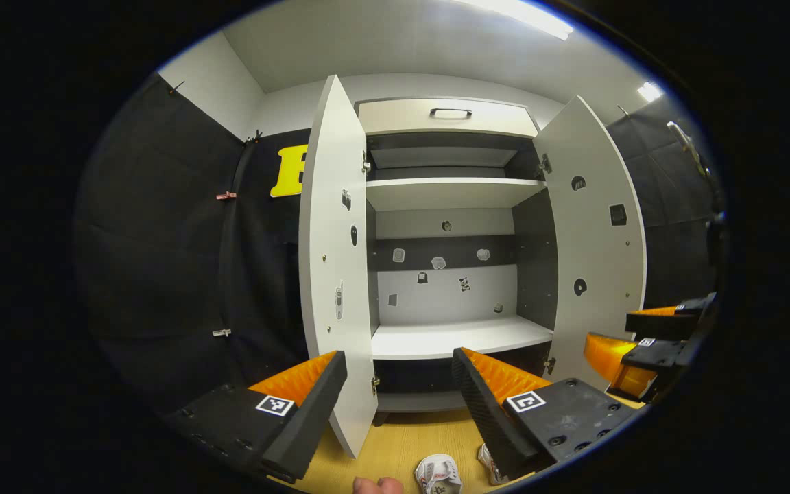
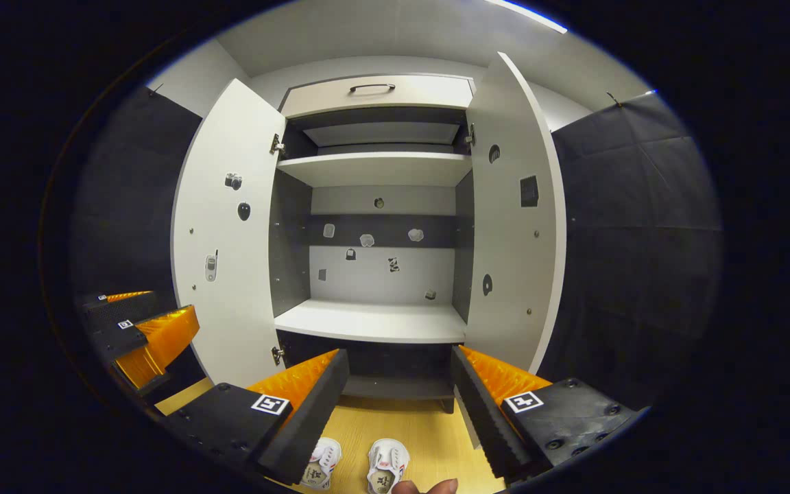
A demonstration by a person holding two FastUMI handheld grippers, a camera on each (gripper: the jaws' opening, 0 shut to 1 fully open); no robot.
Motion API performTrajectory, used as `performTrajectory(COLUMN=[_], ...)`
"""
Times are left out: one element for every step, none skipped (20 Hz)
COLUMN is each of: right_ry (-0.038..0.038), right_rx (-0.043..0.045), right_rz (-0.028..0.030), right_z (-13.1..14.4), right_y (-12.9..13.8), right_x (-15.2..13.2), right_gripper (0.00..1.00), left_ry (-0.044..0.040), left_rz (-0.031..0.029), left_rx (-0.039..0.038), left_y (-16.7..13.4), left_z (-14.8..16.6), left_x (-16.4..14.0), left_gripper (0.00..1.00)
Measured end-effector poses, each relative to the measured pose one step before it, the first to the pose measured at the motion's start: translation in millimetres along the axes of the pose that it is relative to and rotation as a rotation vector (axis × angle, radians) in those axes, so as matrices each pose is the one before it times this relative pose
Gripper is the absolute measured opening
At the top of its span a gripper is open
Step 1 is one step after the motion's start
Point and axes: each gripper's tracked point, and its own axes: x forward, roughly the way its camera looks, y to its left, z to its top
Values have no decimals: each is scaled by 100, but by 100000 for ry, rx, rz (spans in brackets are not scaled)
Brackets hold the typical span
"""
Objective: Grab one shoe with the right hand and put it into the shoe cabinet, grab the other shoe with the left hand and put it into the shoe cabinet; then close the right door with the right hand and the left door with the left hand.
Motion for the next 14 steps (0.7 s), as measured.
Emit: performTrajectory(right_ry=[2752, 2914, 3233, 3484, 3219, 3201, 3431, 3884, 4050, 3798, 3438, 3025, 3123, 3193], right_rx=[939, 926, 994, 1071, 606, 65, -341, -502, -203, 134, 340, 490, 647, 648], right_rz=[980, 734, 631, 832, 631, 325, 566, 1316, 1168, 1017, 379, 30, 1028, 1282], right_z=[-1227, -1348, -1454, -1623, -1605, -1740, -1825, -1936, -1967, -1910, -1767, -1719, -1693, -1626], right_y=[230, 154, 99, 213, 172, 45, 98, 285, 222, 154, 31, -112, 121, 112], right_x=[30, 76, 156, 139, 193, 189, 57, 137, 103, 253, 340, 365, 471, 424], right_gripper=[98, 98, 98, 98, 98, 98, 98, 98, 98, 98, 98, 99, 98, 98], left_ry=[-186, -279, -226, -78, 196, 495, 689, 455, 162, -238, 1, 308, 506, 567], left_rz=[50, -46, 5, 150, 119, -8, -197, -102, -90, 2, -76, -282, -98, 131], left_rx=[201, 164, 196, 298, 222, 35, -80, -128, -104, 162, 158, 219, 296, 89], left_y=[98, 136, 57, 175, 130, 119, 55, 117, 96, 136, 120, 4, 74, 136], left_z=[9, -114, -21, -200, -123, -411, -307, -316, -189, -199, -139, -360, -222, -345], left_x=[-75, -130, -141, -157, -134, -159, -150, -177, -155, -108, -158, -66, -135, -122], left_gripper=[96, 96, 96, 96, 96, 96, 96, 96, 96, 96, 96, 96, 96, 96])
